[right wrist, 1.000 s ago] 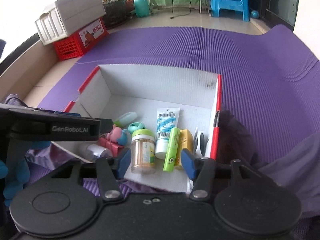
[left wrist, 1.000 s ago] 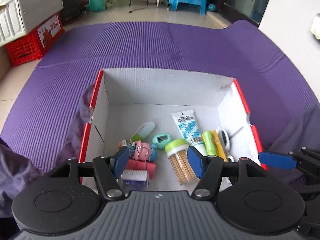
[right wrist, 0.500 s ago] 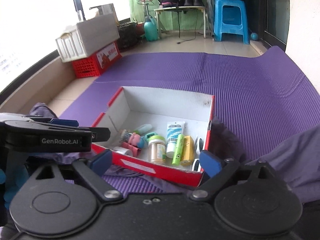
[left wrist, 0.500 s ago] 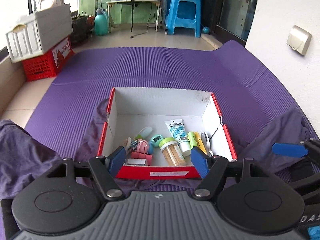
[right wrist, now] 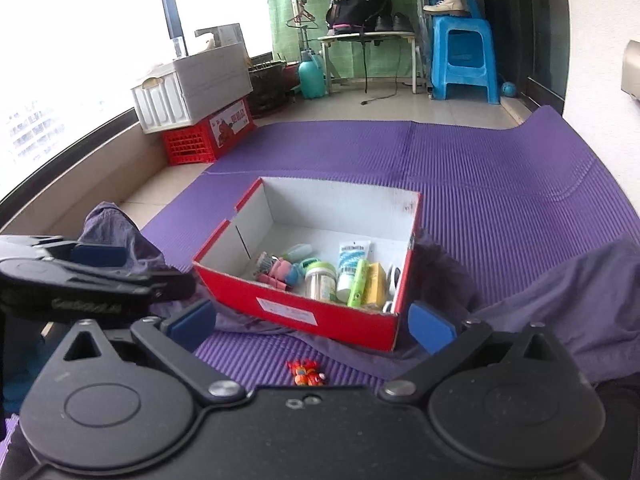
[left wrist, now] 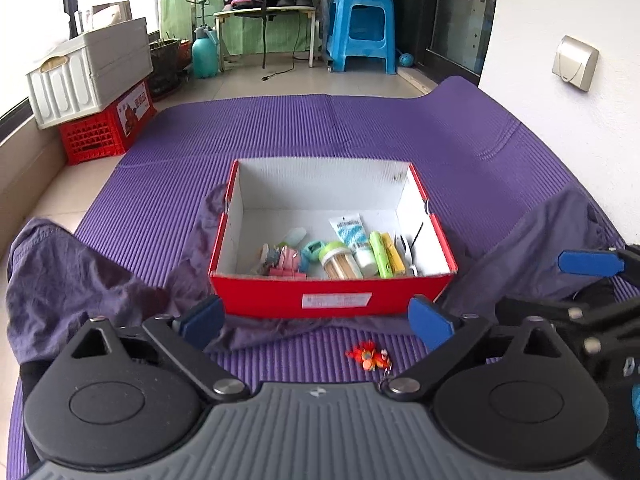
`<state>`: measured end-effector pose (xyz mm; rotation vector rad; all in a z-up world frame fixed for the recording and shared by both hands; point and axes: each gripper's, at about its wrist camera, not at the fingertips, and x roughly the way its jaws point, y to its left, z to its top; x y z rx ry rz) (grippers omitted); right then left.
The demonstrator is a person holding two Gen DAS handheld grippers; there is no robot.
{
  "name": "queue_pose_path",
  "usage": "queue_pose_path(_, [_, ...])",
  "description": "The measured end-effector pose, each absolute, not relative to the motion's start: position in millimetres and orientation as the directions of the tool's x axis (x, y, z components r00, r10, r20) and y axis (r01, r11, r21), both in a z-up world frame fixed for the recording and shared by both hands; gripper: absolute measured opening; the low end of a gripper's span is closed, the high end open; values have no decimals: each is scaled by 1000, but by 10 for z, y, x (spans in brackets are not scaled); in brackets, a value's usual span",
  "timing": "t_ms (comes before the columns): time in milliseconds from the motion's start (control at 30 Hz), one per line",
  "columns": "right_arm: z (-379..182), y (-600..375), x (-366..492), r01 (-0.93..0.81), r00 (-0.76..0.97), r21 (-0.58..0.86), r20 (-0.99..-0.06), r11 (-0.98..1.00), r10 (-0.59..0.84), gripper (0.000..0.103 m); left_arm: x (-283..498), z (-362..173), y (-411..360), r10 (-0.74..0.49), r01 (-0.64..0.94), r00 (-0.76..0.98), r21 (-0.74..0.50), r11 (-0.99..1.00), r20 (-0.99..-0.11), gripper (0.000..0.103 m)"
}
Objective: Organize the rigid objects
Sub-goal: 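Move both tools back toward the correction tape and keychain figure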
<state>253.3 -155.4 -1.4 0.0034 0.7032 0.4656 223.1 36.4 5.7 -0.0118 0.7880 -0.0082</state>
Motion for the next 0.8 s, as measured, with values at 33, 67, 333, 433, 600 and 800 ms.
queue_pose_path(33, [-35,-1565,2519,-407,666,155,-624,900,409,103,2185,33,362,-10,-3,704,-17,1000,-710,100])
queue_pose_path(67, [-56,-1575,2516,-403,666,155,-627,902,404,103,2144,-4,361,-14,-8,702,-27,1000,-712,100])
queue_pose_path(333, [-260,-1617,2528,-378,634,166,-670,911,385,103,1912,-414,277,-11,-32,666,-44,999,-746,100])
queue_pose_path(433, [-360,-1618,2548,-378,611,177,-690,909,389,103,1874,-619,228,-19,-24,641,-44,999,-767,100])
queue_pose_path(600, [-593,-1522,2590,-395,563,142,-744,908,361,102,1866,-975,164,-17,-27,594,-41,999,-804,100])
queue_pose_path(800, [-850,-1351,2658,-440,536,95,-770,893,346,100,1886,-1338,104,-17,-40,566,-48,998,-825,100])
